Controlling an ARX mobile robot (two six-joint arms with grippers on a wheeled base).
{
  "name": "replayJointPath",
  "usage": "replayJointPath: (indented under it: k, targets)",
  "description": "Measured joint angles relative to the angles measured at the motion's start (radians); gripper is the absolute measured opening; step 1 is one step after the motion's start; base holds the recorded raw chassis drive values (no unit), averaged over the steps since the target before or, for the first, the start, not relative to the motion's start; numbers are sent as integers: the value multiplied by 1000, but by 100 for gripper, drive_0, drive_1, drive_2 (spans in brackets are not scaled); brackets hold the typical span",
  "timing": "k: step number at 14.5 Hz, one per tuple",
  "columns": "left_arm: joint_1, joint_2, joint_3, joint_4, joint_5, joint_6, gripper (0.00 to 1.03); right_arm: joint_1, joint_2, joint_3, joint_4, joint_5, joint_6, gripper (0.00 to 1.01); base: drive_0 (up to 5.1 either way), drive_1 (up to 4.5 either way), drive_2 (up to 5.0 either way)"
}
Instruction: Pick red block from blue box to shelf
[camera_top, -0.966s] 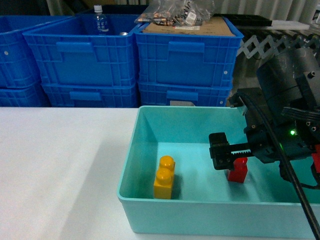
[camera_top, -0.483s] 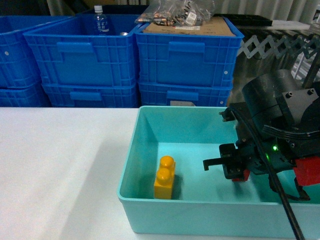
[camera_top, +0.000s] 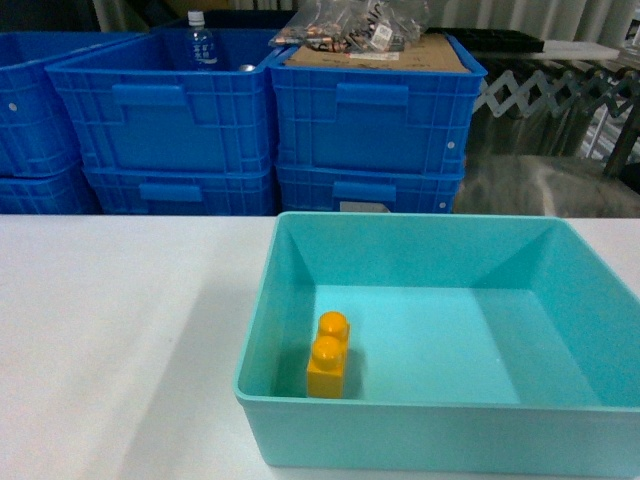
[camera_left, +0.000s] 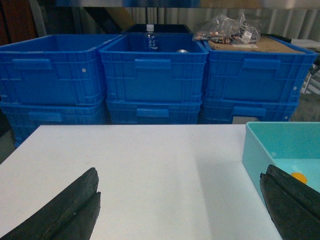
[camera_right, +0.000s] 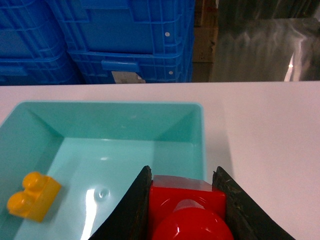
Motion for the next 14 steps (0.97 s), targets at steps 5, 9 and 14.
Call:
replayJointPath:
  k: [5, 9, 14]
  targets:
    - [0, 0, 0, 0, 0, 0, 98, -171, -695, -400, 70, -69, -87, 29, 0, 0, 0]
    - [0, 0, 0, 0, 0, 0, 98, -65, -827, -453, -17, 43, -90, 29, 0, 0, 0]
    - [0, 0, 0, 0, 0, 0, 98, -65, -953, -486, -101, 42, -90, 29, 0, 0, 0]
